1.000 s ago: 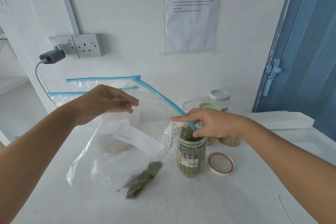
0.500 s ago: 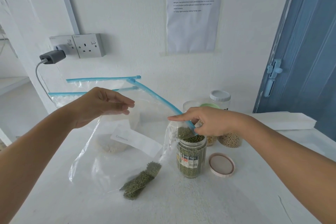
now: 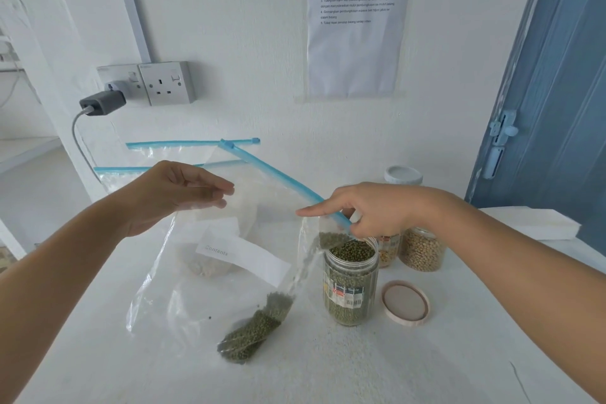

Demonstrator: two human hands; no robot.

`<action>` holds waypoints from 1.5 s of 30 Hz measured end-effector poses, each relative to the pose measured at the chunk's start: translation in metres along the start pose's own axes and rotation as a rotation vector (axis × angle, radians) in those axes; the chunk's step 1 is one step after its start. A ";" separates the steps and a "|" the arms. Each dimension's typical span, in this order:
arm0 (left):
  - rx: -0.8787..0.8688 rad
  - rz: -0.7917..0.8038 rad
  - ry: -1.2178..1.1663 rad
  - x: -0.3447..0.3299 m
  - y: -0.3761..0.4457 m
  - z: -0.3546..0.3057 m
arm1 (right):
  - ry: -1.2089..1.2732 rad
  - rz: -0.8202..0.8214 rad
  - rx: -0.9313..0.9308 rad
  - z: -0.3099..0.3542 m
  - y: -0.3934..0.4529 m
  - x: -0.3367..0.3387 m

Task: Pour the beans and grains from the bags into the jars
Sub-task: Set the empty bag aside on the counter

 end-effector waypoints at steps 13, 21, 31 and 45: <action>0.010 -0.036 -0.006 0.005 -0.008 0.006 | -0.067 0.006 0.014 0.011 0.005 0.003; 0.000 -0.107 -0.021 0.018 -0.015 0.012 | -0.114 -0.003 0.077 0.025 0.010 0.013; -0.053 -0.345 -0.147 0.039 -0.032 0.017 | -0.162 -0.092 0.084 0.048 0.021 0.044; -0.049 -0.517 -0.173 0.056 -0.062 0.020 | -0.029 -0.329 0.193 0.068 0.037 0.056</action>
Point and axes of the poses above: each hand's wrist, its own y-axis towards the middle knuckle, its own x-axis out of the back of the hand, z = x × y, the point moved 3 cm from there along y, towards the middle knuckle, and after that the axes turned 13 degrees about -x, right-handed, at the moved point
